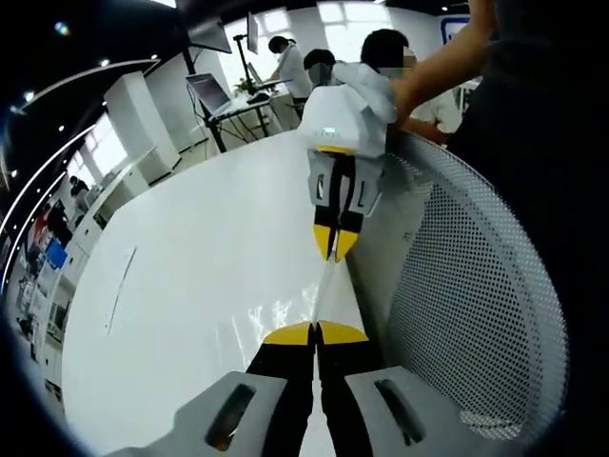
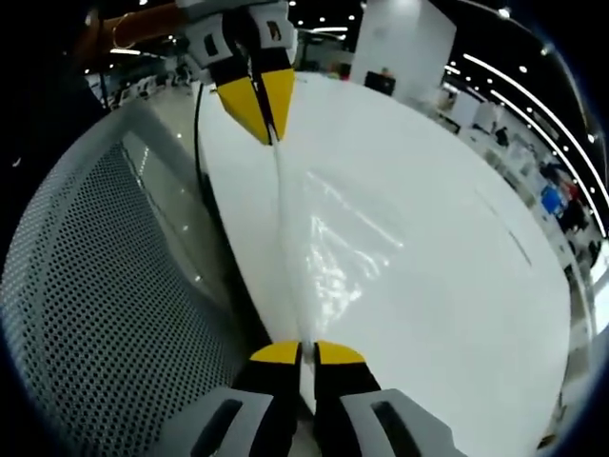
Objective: Open the resealable bag by pulling the two sides of the seal apart until the entire bag opening is separated and visibly accessible.
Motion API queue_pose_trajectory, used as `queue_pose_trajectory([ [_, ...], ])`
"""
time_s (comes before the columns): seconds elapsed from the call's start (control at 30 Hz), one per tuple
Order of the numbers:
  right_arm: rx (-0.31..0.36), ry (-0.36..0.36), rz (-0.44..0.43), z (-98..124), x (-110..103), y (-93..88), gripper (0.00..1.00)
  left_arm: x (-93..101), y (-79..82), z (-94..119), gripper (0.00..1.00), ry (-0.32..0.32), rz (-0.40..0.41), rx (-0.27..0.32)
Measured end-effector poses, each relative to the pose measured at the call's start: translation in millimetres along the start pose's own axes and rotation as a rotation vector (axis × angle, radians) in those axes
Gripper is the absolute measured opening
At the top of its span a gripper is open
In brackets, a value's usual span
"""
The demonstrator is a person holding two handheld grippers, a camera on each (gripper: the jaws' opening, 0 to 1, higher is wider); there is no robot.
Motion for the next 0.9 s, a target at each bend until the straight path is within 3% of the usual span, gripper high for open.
queue_pose_trajectory([
  [0.33,0.063,-0.042,-0.016,6,1,13.8,0.10,-0.2,-1.6,-3,0.00,0.012,-0.001,-0.002],
  [0.9,0.130,-0.012,0.002,3,-4,33.8,0.06,-3.8,-0.6,0,0.00,0.036,-0.002,0.006],
])
Point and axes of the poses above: the point that each gripper's makers call its tool centre point, and the gripper's own axes: z roughly backward along the fingers, x roughly to its right, y roughly out of its top, the point moved 8 cm from there along z, roughly backward along the fingers, and after that the axes turned 10 degrees about x, right-handed, at the moved point
